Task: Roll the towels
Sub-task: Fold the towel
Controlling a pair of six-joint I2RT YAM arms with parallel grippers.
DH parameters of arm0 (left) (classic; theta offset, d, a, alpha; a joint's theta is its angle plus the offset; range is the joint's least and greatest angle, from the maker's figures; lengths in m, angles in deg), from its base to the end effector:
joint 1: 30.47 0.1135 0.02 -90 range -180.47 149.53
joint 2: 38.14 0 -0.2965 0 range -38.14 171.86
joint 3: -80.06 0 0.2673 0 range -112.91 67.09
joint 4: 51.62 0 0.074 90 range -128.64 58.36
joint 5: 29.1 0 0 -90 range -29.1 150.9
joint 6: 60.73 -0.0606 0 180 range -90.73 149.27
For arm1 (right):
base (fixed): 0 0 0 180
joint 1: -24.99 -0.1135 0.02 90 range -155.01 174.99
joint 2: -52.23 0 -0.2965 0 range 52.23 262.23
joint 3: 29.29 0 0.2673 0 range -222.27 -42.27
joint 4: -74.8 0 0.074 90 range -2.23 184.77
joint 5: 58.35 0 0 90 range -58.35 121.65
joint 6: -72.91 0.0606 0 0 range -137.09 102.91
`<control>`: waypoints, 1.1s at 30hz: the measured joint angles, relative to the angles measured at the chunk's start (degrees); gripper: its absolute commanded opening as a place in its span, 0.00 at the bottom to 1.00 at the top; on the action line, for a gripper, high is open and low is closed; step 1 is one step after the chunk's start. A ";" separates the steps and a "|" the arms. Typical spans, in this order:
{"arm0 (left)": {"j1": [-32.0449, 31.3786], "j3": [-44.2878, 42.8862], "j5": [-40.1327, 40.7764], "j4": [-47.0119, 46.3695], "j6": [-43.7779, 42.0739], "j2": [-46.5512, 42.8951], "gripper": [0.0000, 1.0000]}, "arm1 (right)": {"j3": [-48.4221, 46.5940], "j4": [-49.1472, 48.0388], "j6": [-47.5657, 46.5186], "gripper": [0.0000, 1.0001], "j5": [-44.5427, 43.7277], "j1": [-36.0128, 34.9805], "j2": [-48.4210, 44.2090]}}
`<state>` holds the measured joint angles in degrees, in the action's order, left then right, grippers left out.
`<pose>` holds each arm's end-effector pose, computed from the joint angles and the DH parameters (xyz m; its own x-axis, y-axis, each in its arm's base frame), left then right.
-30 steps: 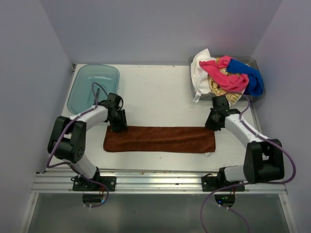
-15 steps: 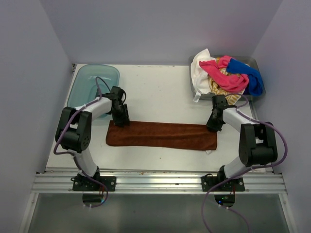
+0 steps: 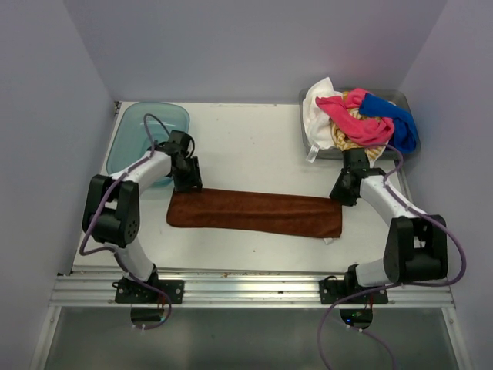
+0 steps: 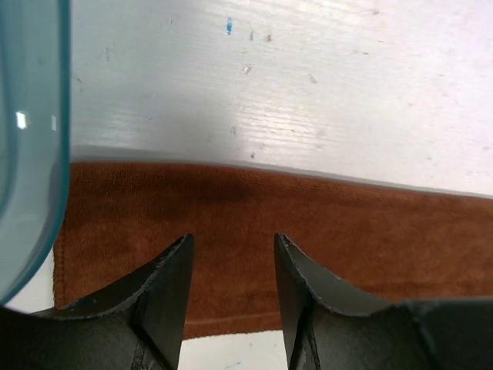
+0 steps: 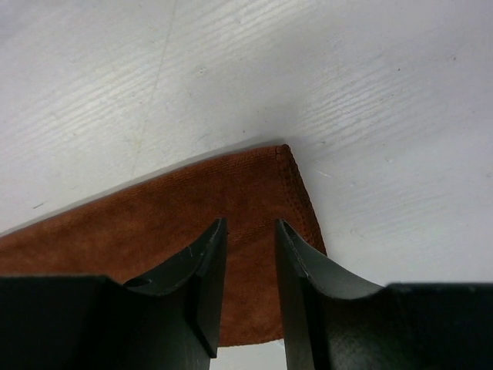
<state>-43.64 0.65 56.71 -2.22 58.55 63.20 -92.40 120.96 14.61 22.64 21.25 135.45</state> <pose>0.3586 -0.0885 0.1770 -0.9269 -0.2841 -0.2454 -0.2331 0.9479 -0.2169 0.2899 0.0094 0.1935 -0.7780 0.4692 -0.4177 0.4787 0.8734 0.0895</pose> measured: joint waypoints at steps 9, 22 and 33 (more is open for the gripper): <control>0.39 2.93 4.46 1.66 -1.03 -12.50 0.51 | 1.29 0.83 -0.28 0.37 0.50 0.02 -6.60; 8.72 17.86 7.41 1.97 1.14 -19.45 0.57 | 2.69 2.60 -0.70 0.37 1.20 0.02 -6.91; 12.41 19.52 2.03 -4.68 1.62 -13.31 0.43 | 3.34 3.15 -1.09 0.37 1.25 0.02 -8.24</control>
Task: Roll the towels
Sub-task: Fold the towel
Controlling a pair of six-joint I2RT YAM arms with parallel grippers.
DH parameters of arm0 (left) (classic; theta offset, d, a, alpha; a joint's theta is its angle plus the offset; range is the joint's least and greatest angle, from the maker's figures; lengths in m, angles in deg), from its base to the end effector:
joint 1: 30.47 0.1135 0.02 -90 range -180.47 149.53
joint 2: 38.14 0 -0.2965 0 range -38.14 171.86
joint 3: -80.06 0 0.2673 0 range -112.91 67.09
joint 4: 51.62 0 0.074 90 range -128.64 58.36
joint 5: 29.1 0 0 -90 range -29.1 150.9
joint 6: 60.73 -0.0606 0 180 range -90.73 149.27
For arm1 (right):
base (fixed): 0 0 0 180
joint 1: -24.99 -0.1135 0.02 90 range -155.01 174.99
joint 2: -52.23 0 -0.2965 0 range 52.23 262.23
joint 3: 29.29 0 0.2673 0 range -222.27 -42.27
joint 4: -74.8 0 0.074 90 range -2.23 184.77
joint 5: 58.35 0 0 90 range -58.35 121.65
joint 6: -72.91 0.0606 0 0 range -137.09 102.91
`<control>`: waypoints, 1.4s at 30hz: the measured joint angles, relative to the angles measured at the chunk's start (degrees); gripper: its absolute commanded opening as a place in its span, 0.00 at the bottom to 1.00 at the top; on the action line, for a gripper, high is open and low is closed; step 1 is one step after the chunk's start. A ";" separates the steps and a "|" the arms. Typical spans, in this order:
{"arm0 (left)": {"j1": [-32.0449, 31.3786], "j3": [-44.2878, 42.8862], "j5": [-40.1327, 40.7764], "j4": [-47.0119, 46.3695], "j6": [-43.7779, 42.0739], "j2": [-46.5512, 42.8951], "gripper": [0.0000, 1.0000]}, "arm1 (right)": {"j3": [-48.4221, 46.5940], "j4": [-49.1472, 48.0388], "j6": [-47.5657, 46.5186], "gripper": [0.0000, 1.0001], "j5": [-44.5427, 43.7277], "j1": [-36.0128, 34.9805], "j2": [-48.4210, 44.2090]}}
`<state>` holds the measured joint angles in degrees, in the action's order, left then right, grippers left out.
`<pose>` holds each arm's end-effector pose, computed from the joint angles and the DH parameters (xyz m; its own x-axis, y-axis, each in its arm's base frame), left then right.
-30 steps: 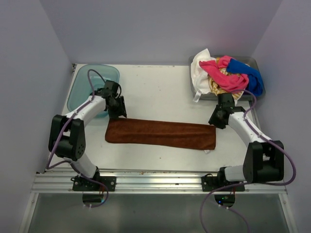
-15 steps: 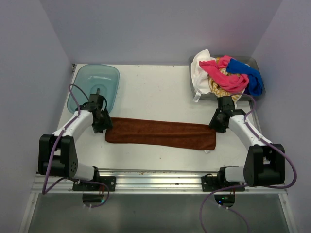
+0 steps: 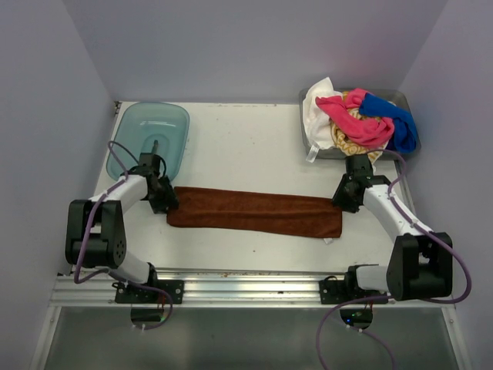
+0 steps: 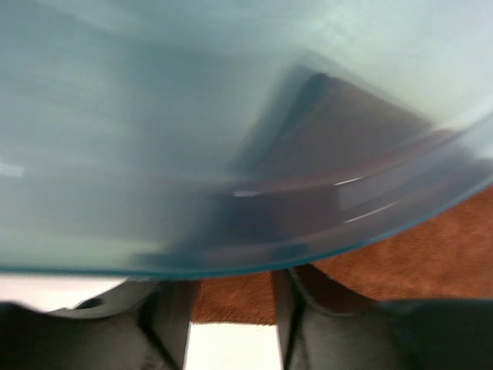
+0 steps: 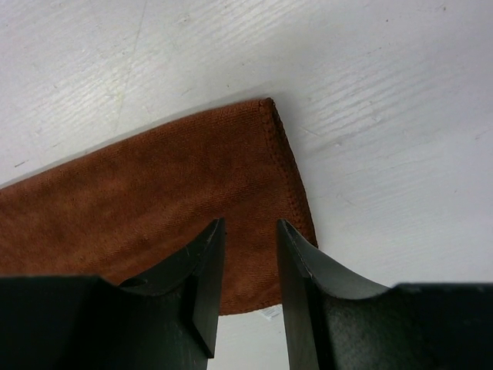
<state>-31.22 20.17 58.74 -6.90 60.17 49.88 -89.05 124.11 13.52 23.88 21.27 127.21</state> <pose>0.2851 -0.0060 0.1552 -0.8323 -0.5023 -0.2345 -0.4699 0.8637 -0.1823 0.2587 0.0086 0.2087 -0.7786 0.4550 -0.4323 0.4533 0.8840 0.1139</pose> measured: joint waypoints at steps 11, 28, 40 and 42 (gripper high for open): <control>-0.02 4.00 -9.99 -6.32 -0.09 -2.78 0.00 | 0.22 0.42 -0.07 0.38 -0.15 0.46 -0.26; -0.04 -6.75 -9.62 -1.07 -3.32 -14.12 0.00 | 1.27 1.29 -1.36 0.36 1.97 0.70 3.34; -0.04 -7.19 -9.38 0.92 -4.22 -13.90 0.00 | 2.91 -2.89 -0.85 0.34 4.00 -2.08 9.03; -0.04 -7.21 -9.33 1.01 -4.61 -13.88 0.00 | 2.91 -3.02 -0.63 0.34 4.00 -2.29 8.98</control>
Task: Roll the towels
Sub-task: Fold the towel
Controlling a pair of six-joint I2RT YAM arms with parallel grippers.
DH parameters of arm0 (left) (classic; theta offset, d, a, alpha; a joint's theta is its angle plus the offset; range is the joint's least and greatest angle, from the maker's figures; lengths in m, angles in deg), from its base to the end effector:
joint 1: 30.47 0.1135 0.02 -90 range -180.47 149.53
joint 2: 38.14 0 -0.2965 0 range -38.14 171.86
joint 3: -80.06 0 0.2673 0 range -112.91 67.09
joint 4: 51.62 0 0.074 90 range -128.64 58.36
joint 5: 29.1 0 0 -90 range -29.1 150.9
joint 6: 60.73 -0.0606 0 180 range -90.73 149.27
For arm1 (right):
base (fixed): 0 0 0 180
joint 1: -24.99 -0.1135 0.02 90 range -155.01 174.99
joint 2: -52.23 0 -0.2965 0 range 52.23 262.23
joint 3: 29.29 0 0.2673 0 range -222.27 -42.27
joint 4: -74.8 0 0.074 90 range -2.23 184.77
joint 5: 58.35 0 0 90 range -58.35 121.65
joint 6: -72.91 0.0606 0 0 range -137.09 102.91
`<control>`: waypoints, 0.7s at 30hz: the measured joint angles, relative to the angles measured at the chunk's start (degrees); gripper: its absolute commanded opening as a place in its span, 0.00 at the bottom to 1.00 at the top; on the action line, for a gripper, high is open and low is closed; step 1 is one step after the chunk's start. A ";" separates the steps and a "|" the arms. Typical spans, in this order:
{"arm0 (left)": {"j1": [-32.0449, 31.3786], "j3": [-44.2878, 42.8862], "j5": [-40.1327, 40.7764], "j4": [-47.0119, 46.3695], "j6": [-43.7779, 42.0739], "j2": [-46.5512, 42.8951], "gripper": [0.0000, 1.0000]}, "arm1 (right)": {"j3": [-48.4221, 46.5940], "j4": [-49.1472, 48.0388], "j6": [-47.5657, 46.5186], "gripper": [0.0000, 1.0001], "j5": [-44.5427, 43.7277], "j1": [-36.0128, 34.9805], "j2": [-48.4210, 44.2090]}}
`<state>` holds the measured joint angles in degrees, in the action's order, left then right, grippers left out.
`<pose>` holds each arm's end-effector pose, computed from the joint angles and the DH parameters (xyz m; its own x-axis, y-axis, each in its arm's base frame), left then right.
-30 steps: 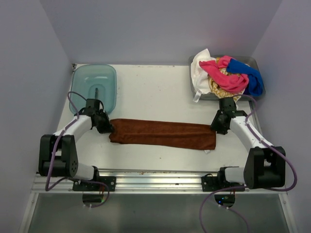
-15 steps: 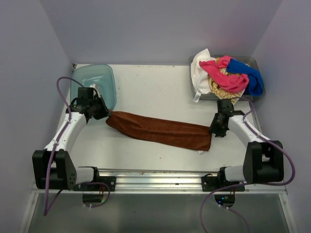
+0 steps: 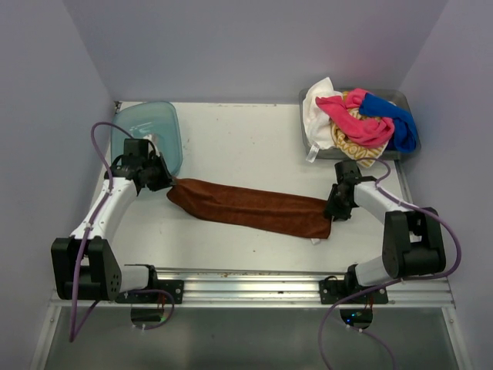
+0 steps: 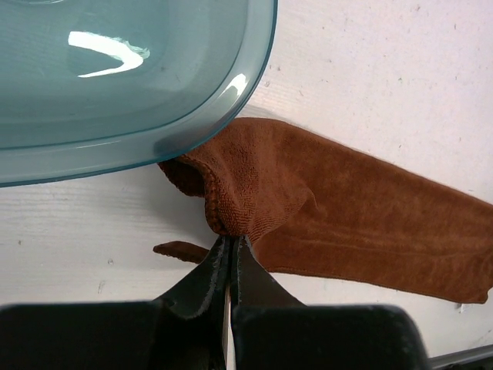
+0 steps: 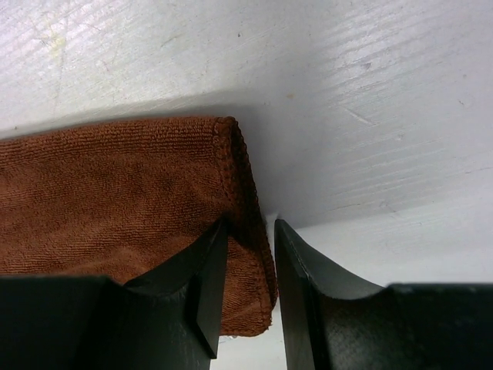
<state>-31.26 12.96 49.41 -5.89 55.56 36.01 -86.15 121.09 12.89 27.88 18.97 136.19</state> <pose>0.2848 -0.0160 0.2597 -0.7732 -0.4234 -0.4721 -0.2325 0.8819 -0.4101 0.2641 0.0238 0.1577 -0.8684 0.4098 -0.2791 0.4018 0.9115 0.0883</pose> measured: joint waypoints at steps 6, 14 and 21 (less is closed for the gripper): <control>0.00 0.00 1.36 0.02 -0.39 1.42 0.00 | 0.00 -0.44 0.50 0.34 0.39 -0.11 -0.02; 0.09 -3.65 8.35 2.32 -0.37 7.89 0.00 | 0.00 -2.03 2.40 0.34 1.84 -2.73 0.04; 0.57 -11.17 12.20 2.73 -0.35 14.36 0.00 | -0.68 -3.34 4.33 0.34 2.51 -5.73 1.40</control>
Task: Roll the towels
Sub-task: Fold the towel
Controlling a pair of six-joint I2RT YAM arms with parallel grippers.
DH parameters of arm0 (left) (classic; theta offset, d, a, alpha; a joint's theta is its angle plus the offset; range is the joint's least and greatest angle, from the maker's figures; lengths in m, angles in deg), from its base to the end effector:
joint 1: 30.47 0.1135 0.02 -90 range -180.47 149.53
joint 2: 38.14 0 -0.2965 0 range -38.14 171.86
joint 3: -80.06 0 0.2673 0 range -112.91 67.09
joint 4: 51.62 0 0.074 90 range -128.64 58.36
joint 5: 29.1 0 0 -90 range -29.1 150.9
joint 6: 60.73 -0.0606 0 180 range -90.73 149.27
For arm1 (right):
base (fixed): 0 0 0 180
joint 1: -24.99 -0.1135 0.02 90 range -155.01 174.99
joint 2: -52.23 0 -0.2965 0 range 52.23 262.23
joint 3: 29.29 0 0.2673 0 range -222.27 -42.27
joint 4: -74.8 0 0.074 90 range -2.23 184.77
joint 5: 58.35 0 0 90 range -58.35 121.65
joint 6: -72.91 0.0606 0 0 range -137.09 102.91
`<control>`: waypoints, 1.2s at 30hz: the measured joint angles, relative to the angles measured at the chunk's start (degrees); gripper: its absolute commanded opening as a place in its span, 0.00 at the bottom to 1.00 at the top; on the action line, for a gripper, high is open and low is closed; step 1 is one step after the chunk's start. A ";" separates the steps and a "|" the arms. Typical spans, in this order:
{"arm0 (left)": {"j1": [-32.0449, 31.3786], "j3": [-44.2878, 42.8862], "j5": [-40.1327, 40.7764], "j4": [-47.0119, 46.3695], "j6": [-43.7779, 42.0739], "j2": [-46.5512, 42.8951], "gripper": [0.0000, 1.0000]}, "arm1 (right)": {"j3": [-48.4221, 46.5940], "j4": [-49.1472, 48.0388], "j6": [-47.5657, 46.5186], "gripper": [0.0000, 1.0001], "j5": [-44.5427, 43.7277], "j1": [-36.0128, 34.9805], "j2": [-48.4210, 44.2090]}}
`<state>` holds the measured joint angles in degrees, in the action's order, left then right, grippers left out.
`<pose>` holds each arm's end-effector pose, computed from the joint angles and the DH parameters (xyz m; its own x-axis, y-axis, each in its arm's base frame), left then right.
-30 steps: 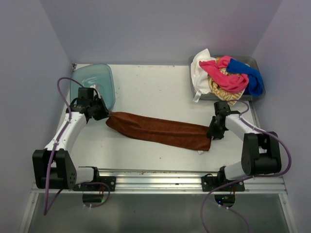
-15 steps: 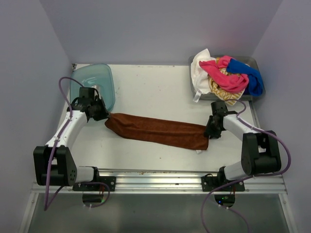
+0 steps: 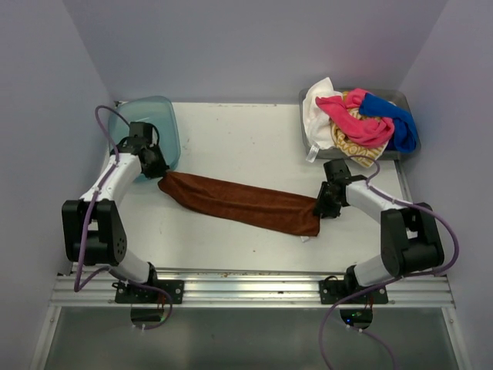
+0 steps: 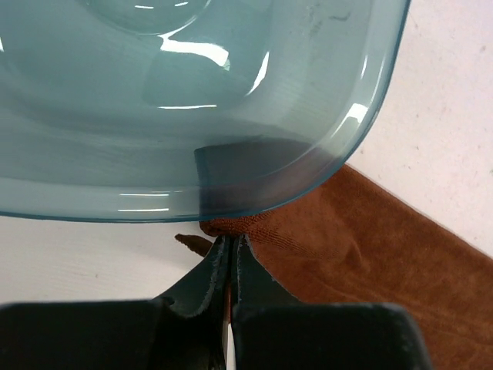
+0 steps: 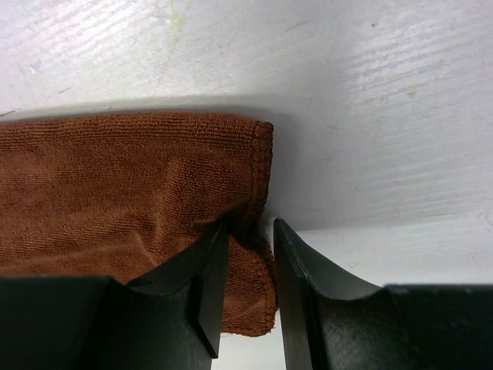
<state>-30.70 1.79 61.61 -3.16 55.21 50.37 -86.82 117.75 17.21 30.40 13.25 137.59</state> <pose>0.3453 -0.0006 0.2474 -0.7673 -0.4343 -0.4718 -0.3759 0.9007 -0.2177 0.2712 0.0550 0.1572 -0.8744 0.3937 -0.2836 0.3587 0.9181 0.1685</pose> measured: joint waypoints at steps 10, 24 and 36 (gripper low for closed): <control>1.33 -1.81 0.94 -1.25 -0.07 3.74 0.00 | -3.34 -0.92 1.57 0.33 1.90 -0.74 3.85; -10.40 1.68 -4.61 2.23 -0.55 -9.40 0.00 | -3.65 -0.63 0.09 0.36 -0.17 -1.33 3.67; -20.11 -3.37 -8.39 3.45 0.13 -9.99 0.00 | -1.31 2.91 -2.10 0.37 -5.46 -1.33 -1.09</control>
<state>-50.80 -1.58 53.21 0.29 55.34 40.38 -88.14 120.66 15.12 24.93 11.91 136.50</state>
